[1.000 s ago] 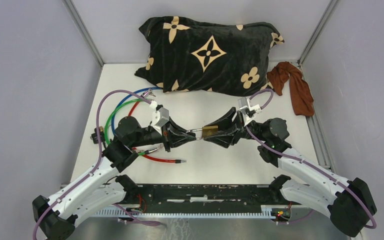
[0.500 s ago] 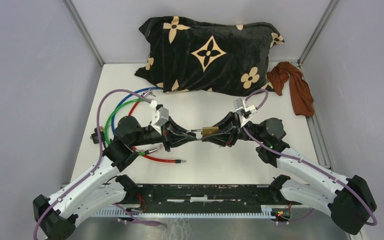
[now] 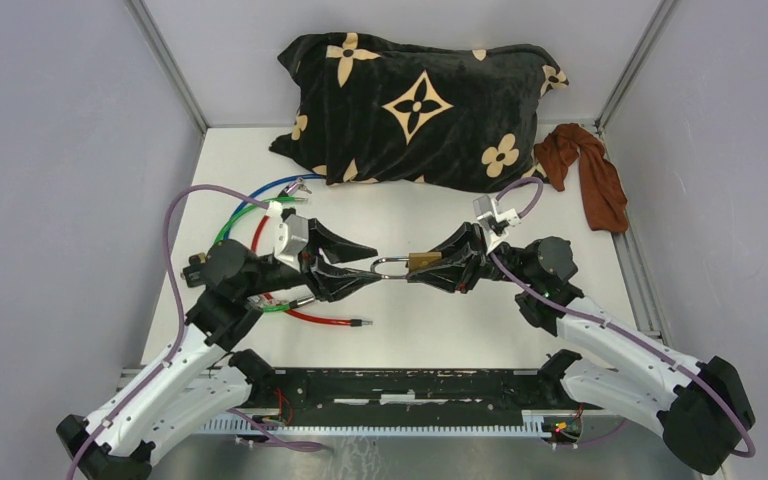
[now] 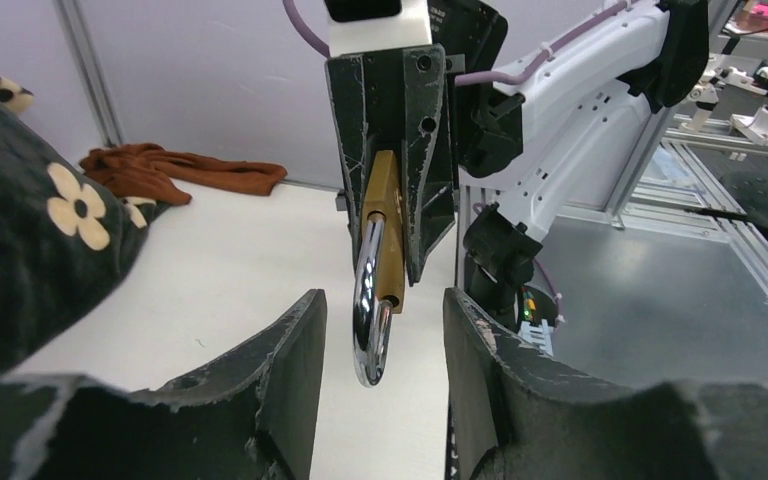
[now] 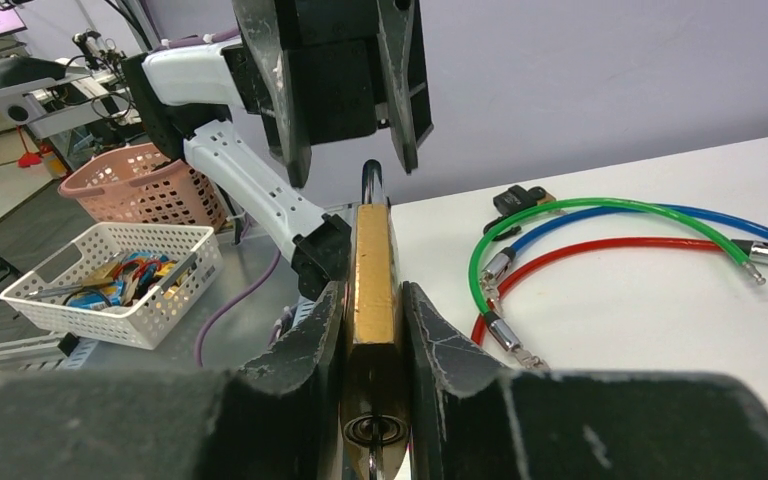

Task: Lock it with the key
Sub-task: Lock the lock.

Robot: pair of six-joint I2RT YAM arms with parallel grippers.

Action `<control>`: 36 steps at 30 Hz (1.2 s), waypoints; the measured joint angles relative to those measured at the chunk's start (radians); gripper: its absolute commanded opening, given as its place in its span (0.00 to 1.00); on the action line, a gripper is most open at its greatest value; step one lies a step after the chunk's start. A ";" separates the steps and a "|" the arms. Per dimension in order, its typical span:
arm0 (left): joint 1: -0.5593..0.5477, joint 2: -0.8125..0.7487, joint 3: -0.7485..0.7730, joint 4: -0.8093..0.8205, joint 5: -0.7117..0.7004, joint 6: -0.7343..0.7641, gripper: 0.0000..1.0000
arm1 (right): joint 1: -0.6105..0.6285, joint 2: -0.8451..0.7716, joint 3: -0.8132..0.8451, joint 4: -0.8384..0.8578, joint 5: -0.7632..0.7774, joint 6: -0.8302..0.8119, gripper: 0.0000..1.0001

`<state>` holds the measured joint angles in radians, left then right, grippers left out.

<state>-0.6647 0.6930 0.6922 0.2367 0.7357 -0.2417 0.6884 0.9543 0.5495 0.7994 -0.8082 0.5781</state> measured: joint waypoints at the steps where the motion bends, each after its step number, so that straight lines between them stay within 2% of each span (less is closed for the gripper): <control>1: 0.006 -0.008 0.005 -0.004 0.000 0.000 0.52 | -0.003 -0.004 0.001 0.000 -0.006 0.000 0.00; 6: 0.019 -0.034 0.013 -0.016 -0.002 0.000 0.44 | -0.006 -0.009 0.018 0.016 -0.044 0.002 0.00; 11: 0.019 -0.018 -0.011 0.043 0.010 -0.001 0.43 | -0.006 -0.009 0.037 0.031 -0.057 0.002 0.00; 13: 0.017 -0.002 -0.022 0.064 0.017 -0.002 0.40 | -0.006 -0.009 0.039 0.037 -0.058 0.002 0.00; 15: 0.012 0.011 -0.028 0.074 0.025 -0.002 0.30 | -0.006 -0.009 0.040 0.038 -0.060 0.002 0.00; 19: 0.000 0.027 -0.029 0.091 0.029 -0.015 0.03 | -0.010 -0.004 0.041 0.038 -0.060 0.001 0.00; 36: -0.057 0.050 -0.046 0.194 -0.047 -0.055 0.02 | -0.021 0.002 0.090 0.016 -0.076 -0.062 0.00</control>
<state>-0.7216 0.7425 0.6464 0.4305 0.6888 -0.2966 0.6674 0.9565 0.6395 0.8150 -0.8841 0.5159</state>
